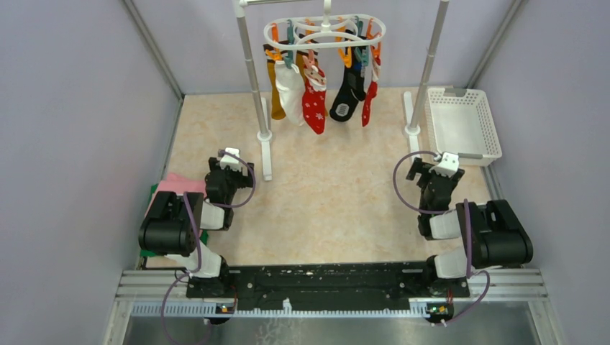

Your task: Remove the socks clipped to the hanger

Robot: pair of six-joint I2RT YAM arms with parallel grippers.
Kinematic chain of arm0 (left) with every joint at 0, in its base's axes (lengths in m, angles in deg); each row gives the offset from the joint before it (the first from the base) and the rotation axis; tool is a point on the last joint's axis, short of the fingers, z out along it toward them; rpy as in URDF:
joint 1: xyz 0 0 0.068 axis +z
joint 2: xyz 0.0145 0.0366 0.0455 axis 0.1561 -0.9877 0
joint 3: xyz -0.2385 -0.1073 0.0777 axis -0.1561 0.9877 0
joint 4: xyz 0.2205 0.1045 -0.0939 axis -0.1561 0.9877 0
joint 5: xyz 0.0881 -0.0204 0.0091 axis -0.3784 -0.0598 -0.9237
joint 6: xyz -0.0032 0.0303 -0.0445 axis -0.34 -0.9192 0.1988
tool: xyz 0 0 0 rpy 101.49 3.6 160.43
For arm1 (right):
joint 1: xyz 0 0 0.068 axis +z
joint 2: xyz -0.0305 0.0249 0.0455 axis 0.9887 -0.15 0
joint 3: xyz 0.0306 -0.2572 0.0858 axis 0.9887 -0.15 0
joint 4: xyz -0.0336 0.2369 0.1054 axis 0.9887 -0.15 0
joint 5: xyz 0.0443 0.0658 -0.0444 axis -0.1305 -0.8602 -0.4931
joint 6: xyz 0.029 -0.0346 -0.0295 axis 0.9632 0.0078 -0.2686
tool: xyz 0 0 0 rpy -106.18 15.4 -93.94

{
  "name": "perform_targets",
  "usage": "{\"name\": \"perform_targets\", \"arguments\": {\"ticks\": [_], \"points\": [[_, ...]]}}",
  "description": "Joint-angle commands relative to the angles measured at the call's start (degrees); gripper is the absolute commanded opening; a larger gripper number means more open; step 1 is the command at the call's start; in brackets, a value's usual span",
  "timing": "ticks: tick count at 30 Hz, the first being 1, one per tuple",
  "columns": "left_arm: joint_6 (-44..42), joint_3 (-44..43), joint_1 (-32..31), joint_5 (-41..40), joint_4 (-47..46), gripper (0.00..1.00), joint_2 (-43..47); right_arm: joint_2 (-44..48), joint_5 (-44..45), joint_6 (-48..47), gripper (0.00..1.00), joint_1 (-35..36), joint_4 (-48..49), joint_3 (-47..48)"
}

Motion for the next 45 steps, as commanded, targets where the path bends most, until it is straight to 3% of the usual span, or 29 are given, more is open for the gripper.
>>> {"name": "perform_targets", "arguments": {"ticks": [1,2,5,7,11,14,18,23,27,33,39,45], "points": [[1.2,-3.9,1.2,2.5,3.9,0.99,3.9,8.3,3.3,-1.5,0.99,2.6,-6.4,1.3],[0.8,-7.2,1.4,4.7,13.5,0.99,5.6,12.7,5.8,-0.4,0.99,3.5,-15.4,3.3],[1.0,-17.5,1.7,8.5,33.5,0.99,8.0,24.6,12.3,17.7,0.99,3.7,-45.3,12.2],[2.5,-23.2,2.2,11.3,43.5,0.99,8.2,30.3,7.4,24.2,0.99,3.6,-53.7,15.4],[4.1,-31.8,2.6,15.0,56.3,0.99,9.6,37.2,-2.2,32.3,0.99,2.6,-60.9,20.2],[4.4,-35.6,4.0,15.8,61.8,0.99,12.1,36.0,-5.4,34.3,0.99,0.6,-67.0,27.8],[5.2,-39.8,4.8,11.9,67.8,0.99,14.8,30.9,-0.8,35.4,0.99,0.5,-73.3,36.5],[6.0,-51.2,5.4,10.9,79.2,0.99,9.8,12.7,4.3,31.0,0.99,0.5,-88.8,57.9],[-0.6,-59.0,5.5,13.0,87.2,0.99,4.4,2.1,8.8,27.6,0.99,0.2,-91.0,66.3],[-1.3,-74.1,5.6,8.5,101.6,0.99,-6.3,-7.9,9.2,23.4,0.98,-3.6,-90.0,72.2],[-1.3,-75.5,5.6,7.4,101.4,0.99,-6.2,-14.6,1.0,24.1,0.93,-8.9,-89.8,73.3],[-0.9,-72.6,5.6,8.6,100.0,0.99,-3.8,-19.7,-2.8,22.4,0.85,-9.3,-89.2,74.3]]}}
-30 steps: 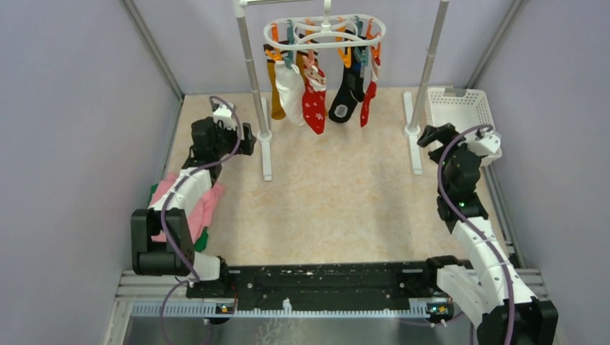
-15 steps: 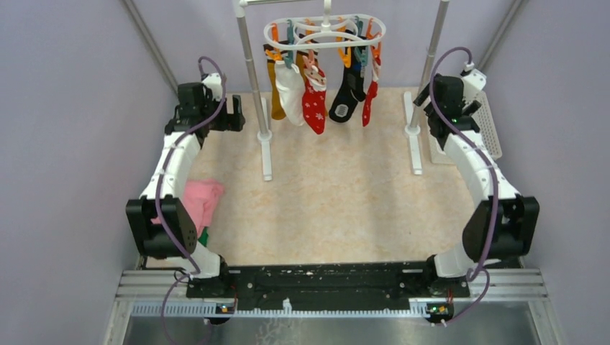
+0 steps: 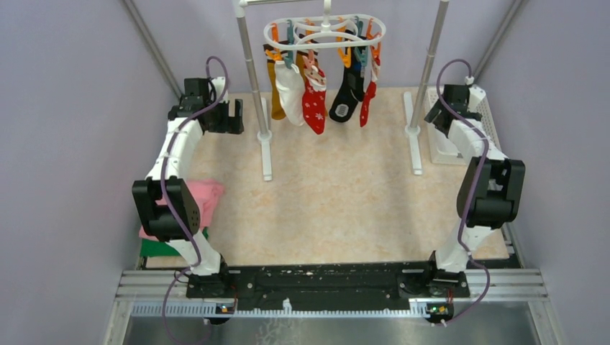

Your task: Remove the socks clipped to the hanger

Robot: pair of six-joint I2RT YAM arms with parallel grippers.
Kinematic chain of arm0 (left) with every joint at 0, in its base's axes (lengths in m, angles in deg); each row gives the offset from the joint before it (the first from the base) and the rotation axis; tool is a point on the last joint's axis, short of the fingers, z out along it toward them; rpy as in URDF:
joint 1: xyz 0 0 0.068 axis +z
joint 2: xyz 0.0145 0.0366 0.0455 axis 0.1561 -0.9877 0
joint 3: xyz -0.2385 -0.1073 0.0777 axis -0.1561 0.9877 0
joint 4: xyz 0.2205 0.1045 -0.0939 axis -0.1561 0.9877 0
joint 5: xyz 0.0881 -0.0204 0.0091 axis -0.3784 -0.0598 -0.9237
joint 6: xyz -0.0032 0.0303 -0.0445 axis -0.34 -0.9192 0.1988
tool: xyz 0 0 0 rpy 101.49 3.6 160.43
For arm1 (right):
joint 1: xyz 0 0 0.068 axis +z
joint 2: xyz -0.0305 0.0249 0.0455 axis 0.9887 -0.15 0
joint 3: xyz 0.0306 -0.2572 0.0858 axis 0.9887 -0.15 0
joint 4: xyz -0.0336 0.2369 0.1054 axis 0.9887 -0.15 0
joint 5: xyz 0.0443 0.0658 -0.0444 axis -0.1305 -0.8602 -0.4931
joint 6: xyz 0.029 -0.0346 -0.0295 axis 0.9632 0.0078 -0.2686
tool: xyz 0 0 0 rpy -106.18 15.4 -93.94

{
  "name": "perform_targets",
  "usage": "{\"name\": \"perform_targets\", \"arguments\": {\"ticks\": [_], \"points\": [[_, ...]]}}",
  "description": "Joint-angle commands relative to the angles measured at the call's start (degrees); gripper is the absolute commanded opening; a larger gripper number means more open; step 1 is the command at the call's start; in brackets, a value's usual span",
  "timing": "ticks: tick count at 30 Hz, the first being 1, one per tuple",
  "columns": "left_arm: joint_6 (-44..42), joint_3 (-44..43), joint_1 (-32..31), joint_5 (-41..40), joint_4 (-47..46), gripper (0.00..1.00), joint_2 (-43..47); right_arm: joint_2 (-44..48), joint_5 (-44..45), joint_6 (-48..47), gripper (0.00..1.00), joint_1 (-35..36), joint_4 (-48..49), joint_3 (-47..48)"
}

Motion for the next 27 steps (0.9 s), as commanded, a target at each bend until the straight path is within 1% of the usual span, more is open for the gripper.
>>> {"name": "perform_targets", "arguments": {"ticks": [1,7,9,13,16,21,24,27], "points": [[-0.5,0.6,0.3,1.1,0.1,0.99,3.6,-2.8,-3.9,-1.7,0.84,0.2,1.0,3.6],[-1.0,0.8,0.3,1.2,1.3,0.99,3.2,-5.5,-5.9,-2.1,0.82,0.1,2.8,3.4],[-0.9,1.1,0.3,1.3,1.2,0.99,3.7,-6.7,-5.6,-2.3,0.75,0.1,2.5,4.0],[-0.6,1.7,0.3,1.5,1.0,0.99,4.9,-7.6,-5.2,-2.4,0.49,-0.3,2.9,3.6],[-0.2,2.1,0.3,-0.3,0.7,0.99,5.4,-7.0,-4.8,-3.0,0.28,-0.3,4.7,1.9],[-1.4,2.0,0.3,-1.6,1.6,0.99,5.0,-4.6,-3.4,-4.2,0.00,-0.3,6.6,-1.2],[-1.6,1.7,0.3,-1.7,2.0,0.99,4.5,-2.4,-1.6,-4.2,0.00,-0.3,4.9,-1.9],[-1.6,1.2,0.3,-0.6,2.8,0.99,4.1,1.1,-1.6,-1.6,0.00,-0.3,2.7,-3.3]]}}
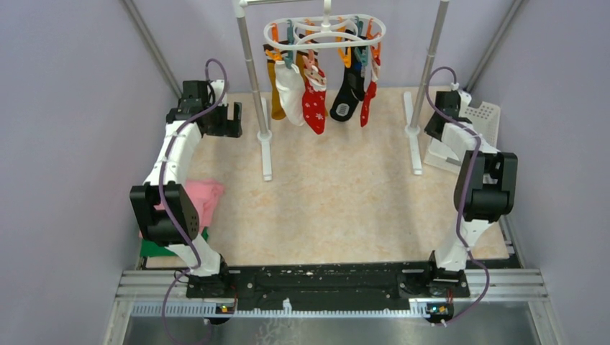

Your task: Remove the socks clipped to the hanger

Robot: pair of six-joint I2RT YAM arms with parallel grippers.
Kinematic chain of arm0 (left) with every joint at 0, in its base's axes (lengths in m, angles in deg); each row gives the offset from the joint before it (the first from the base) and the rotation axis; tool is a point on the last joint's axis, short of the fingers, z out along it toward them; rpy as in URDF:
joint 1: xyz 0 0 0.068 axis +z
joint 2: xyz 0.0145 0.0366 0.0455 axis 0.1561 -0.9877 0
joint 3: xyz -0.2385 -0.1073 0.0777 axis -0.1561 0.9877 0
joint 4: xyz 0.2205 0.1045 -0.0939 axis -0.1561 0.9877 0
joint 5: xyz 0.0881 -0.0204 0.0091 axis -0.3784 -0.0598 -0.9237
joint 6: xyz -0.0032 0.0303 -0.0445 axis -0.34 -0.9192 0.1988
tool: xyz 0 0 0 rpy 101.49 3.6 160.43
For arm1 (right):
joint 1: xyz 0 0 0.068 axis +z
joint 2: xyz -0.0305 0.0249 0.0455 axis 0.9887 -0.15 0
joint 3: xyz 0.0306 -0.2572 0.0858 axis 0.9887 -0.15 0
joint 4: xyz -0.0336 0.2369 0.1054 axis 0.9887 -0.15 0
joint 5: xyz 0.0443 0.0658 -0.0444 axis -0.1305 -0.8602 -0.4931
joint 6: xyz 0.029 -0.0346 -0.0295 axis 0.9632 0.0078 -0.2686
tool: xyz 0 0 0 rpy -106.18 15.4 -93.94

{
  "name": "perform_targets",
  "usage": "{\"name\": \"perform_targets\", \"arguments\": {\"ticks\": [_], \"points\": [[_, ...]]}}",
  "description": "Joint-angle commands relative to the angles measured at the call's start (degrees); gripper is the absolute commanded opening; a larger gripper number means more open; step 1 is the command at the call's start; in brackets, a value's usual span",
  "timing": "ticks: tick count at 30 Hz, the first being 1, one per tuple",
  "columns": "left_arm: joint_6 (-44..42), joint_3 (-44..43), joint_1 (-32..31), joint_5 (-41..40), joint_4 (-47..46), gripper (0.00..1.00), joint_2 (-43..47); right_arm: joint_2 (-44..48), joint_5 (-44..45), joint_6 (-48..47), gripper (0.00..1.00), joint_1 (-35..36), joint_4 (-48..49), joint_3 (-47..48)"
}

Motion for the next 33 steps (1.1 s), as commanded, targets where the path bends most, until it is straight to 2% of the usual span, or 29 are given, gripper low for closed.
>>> {"name": "perform_targets", "arguments": {"ticks": [1,5,8,12,18,21,33], "points": [[-0.9,-0.9,0.3,0.7,1.6,0.99,1.3,8.5,4.3,3.7,0.00,-0.7,-2.4,-2.7],[-0.6,-1.9,0.2,1.2,2.8,0.99,1.5,17.4,7.4,4.6,0.00,2.6,-2.9,-8.2],[-0.6,-2.2,0.3,0.5,3.2,0.99,2.1,22.8,10.7,6.8,0.00,5.4,-8.6,-9.5],[0.7,-3.4,0.3,-0.8,4.7,0.99,2.5,31.9,10.0,11.1,0.00,6.4,-15.3,-14.1],[1.2,-3.9,0.2,-1.9,6.3,0.99,3.1,46.0,6.8,12.5,0.00,10.5,-20.7,-19.8],[1.2,-3.8,0.3,-2.0,7.2,0.99,3.3,47.0,6.4,13.2,0.00,17.0,-24.5,-19.3],[0.8,-3.6,0.3,0.3,7.4,0.99,3.5,42.5,14.4,25.4,0.00,52.9,-30.6,-20.8]]}}
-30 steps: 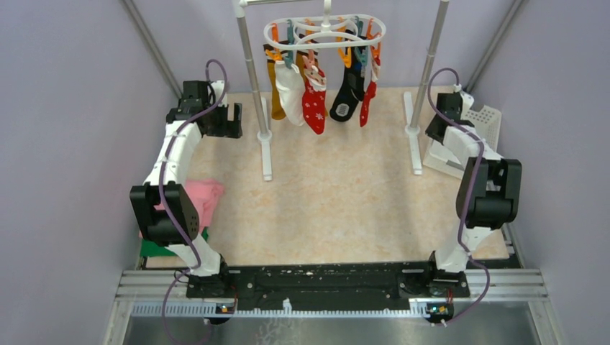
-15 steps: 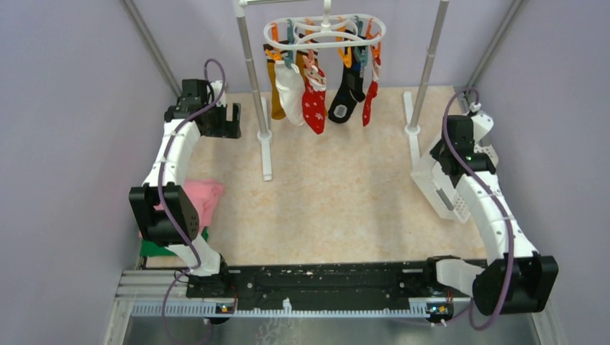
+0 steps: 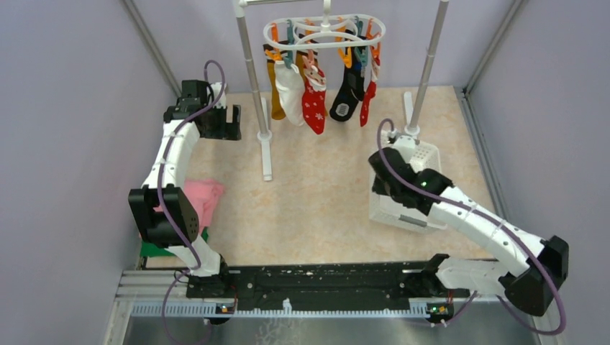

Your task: Remove the socks clipped to the hanger

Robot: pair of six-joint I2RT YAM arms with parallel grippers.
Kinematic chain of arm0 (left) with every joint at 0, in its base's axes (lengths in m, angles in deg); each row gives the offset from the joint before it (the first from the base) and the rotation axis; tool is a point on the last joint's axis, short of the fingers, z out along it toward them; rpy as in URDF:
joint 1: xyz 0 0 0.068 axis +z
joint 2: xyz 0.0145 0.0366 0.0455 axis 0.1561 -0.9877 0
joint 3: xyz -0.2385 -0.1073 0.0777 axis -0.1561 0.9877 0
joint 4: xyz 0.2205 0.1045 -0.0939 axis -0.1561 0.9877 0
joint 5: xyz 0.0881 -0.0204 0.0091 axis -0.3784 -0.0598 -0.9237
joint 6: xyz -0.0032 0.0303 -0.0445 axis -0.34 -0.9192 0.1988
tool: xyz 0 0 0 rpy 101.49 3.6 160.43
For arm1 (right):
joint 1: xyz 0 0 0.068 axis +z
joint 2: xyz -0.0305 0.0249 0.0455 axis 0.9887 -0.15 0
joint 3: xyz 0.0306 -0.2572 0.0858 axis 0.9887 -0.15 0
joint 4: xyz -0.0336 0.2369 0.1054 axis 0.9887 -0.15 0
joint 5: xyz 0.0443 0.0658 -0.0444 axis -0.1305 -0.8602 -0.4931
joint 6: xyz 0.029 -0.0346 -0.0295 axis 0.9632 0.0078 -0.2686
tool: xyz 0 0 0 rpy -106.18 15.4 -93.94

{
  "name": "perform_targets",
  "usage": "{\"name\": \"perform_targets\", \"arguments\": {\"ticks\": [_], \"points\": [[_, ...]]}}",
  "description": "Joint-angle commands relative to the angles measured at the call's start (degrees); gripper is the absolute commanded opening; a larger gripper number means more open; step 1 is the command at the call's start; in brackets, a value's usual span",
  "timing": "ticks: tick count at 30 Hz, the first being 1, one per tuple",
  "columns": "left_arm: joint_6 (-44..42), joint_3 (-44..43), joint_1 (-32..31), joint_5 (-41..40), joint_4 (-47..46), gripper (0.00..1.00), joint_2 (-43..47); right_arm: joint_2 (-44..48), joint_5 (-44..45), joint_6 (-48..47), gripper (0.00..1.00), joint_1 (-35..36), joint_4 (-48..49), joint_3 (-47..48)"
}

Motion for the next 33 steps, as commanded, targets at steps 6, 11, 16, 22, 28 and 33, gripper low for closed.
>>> {"name": "perform_targets", "arguments": {"ticks": [6,11,16,22,28,33], "points": [[-0.1,-2.2,0.3,0.7,0.4,0.99,2.7,-9.8,2.8,7.7,0.00,24.4,-0.4,0.3],[-0.1,-2.3,0.3,1.0,1.1,0.99,2.9,-13.1,-5.7,-3.4,0.00,27.1,12.6,-0.3],[-0.5,-1.9,0.3,1.1,1.4,0.99,3.9,-17.8,-16.1,-16.1,0.00,27.2,20.0,3.2],[-0.9,-1.1,0.3,0.1,0.8,0.99,4.6,-28.6,-24.8,-28.2,0.00,27.2,17.8,11.6],[-2.4,-2.1,0.3,-1.1,1.8,0.99,3.8,-31.2,-31.0,-36.2,0.00,28.6,16.6,10.9],[-2.9,-1.7,0.3,-0.2,1.5,0.99,4.1,-24.5,-34.0,-41.6,0.17,30.7,15.8,4.4]]}}
